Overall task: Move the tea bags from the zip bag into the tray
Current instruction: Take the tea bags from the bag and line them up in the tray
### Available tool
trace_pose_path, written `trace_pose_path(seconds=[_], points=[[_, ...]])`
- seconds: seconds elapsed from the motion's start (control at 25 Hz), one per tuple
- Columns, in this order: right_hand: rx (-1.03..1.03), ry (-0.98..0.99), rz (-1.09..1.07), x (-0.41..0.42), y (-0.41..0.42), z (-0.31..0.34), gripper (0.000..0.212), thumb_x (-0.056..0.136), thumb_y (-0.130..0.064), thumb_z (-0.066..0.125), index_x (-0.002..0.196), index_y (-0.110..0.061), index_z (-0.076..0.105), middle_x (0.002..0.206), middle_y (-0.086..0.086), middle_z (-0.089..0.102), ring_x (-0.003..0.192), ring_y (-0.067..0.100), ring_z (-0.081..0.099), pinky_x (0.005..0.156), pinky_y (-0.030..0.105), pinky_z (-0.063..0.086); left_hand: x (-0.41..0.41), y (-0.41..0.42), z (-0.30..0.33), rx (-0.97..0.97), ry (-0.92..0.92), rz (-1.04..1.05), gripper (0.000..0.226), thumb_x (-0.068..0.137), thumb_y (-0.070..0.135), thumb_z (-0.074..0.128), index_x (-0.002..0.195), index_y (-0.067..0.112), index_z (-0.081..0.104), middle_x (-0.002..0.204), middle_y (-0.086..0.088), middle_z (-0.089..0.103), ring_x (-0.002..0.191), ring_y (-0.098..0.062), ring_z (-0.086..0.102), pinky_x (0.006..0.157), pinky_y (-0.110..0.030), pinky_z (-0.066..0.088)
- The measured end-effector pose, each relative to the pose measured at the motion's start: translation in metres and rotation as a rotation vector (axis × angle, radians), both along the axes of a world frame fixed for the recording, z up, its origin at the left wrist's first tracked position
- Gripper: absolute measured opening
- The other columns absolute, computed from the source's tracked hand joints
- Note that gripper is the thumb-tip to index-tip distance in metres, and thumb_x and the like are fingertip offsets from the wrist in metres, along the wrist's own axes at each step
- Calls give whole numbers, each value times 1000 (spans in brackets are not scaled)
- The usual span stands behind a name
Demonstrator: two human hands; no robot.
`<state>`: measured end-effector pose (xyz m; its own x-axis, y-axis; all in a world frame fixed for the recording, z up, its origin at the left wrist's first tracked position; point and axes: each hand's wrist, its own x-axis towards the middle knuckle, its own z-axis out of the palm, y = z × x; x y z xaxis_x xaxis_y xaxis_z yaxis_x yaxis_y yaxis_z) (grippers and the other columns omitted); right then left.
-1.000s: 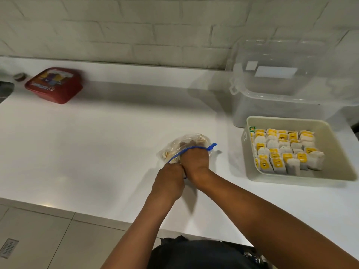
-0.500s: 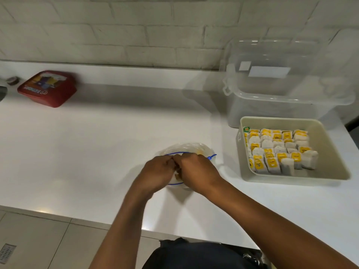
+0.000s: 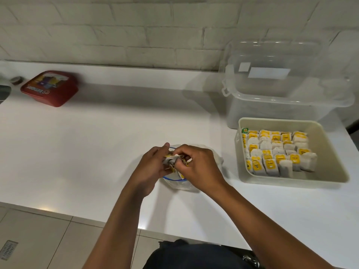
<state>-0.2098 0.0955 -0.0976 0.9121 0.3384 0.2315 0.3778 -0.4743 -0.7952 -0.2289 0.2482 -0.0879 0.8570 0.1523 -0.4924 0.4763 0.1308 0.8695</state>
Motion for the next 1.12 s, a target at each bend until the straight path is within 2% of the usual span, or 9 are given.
trace_pose_path(seconds=[0.16,0.32,0.44,0.52,0.68,0.8,0.92,1.0,1.12], points=[[55,125,-100,-3,4,1,15,79,-10,66,88,-22,71,68,-8,66,66,11,61,65,24,49,-9,-24,5,-321,-3,65,31,98,43,53,114,20,63,99,-5,72,85,-20,72,78,-40,54],[15,142,-100,-6,10,7,17,84,-17,64,99,-23,70,82,-13,70,76,4,64,70,15,48,-9,-50,2,-460,5,285,29,97,48,52,108,23,60,92,-3,69,82,-18,69,73,-32,51],[13,137,-13,-12,8,18,25,89,-26,60,113,-28,67,101,-13,71,93,2,65,83,20,51,-8,-53,3,-510,0,370,28,93,47,56,98,20,61,81,0,66,80,-17,67,73,-29,53],[21,113,28,-17,0,25,30,90,-20,56,118,-29,63,107,-13,68,98,1,63,85,18,50,-7,-53,6,-512,-39,360,25,92,42,58,82,19,65,75,1,63,74,-16,65,71,-29,52],[19,130,82,-19,-13,21,38,87,-12,54,121,-25,63,114,-10,67,103,4,62,89,27,52,-14,-53,19,-529,-36,294,46,98,32,51,61,20,74,71,-1,69,67,-15,70,63,-27,55],[80,111,58,-20,-18,19,37,84,-10,62,117,-25,65,110,-12,66,99,4,62,84,26,55,-23,-59,25,-534,-61,336,38,98,26,52,69,17,76,79,-5,72,72,-17,71,60,-27,56],[213,108,-5,-22,-31,22,33,82,-8,71,111,-23,68,105,-12,62,94,6,64,77,20,56,-26,-72,27,-649,-121,409,15,89,24,59,84,14,69,86,-5,68,78,-18,67,72,-29,52],[255,95,-61,-21,-44,21,27,81,-8,73,104,-21,70,100,-13,63,90,8,65,73,21,57,-22,-83,27,-730,-135,432,20,81,28,63,95,14,64,89,-6,66,81,-20,65,75,-30,51],[229,103,-42,-15,-65,20,23,83,-7,70,101,-21,71,97,-14,67,89,9,66,75,28,58,-14,-96,28,-744,-99,450,24,95,35,53,101,15,64,91,-8,69,80,-23,68,71,-31,57]])
